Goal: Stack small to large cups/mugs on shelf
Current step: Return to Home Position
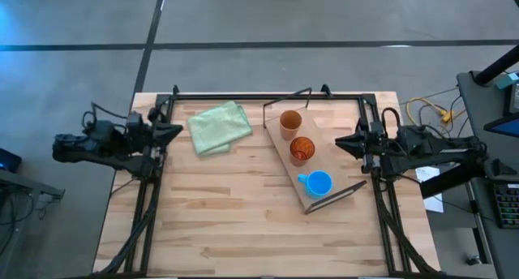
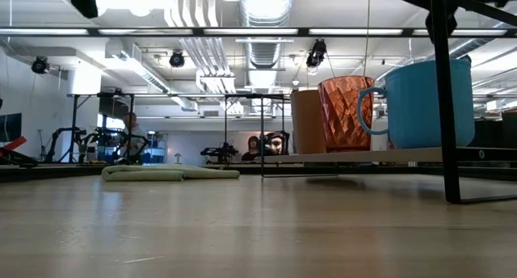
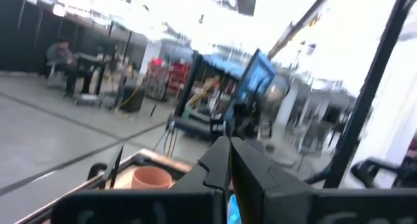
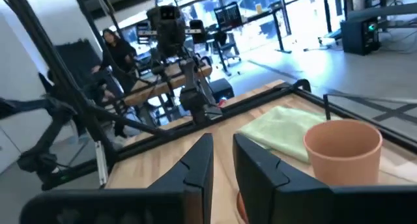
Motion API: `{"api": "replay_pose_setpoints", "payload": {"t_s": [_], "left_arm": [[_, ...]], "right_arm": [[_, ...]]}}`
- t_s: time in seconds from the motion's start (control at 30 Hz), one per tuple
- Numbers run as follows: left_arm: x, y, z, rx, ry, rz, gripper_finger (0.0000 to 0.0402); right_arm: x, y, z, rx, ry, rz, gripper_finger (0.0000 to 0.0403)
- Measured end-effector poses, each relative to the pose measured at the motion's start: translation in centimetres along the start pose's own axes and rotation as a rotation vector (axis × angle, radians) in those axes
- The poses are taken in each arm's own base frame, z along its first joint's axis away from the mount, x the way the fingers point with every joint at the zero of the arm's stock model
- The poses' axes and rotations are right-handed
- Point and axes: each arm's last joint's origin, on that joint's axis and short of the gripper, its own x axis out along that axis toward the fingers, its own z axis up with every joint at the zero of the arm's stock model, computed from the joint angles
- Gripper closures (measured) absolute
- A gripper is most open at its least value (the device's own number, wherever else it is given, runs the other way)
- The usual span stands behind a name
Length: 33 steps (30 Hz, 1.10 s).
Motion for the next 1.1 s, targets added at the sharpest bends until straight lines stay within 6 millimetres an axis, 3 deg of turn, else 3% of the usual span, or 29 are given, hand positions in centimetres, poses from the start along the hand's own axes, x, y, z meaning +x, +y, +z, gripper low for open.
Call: {"api": "replay_pose_setpoints", "payload": {"t_s": [0.17, 0.43, 0.73, 0.87, 1.1], "left_arm": [[-1.4, 1.0, -2.1, -0.01, -0.006, -0.007, 0.0402], [-3.7, 2.3, -3.7, -0.045, -0.096, -0.028, 0.0402], [-2.7, 2.4, -6.0, -0.045, -0.025, -0.013, 0.0402], [-2.7, 2.6, -6.5, -0.061, -0.146, -0.037, 0.0402], [-2.2, 3.2, -10.2, -0.08, -0.167, -0.045, 0.0402]], "right_arm": [[-1.0, -1.0, -1.9, 0.011, -0.045, -0.038, 0.0349], [-2.5, -2.4, -4.3, 0.087, -0.135, -0.058, 0.0349], [-1.8, -2.9, -6.2, 0.121, -0.092, -0.072, 0.0349], [-1.6, -3.1, -7.0, 0.159, -0.089, -0.072, 0.0349], [-1.0, -3.5, -8.5, 0.212, -0.118, -0.058, 0.0349]]}}
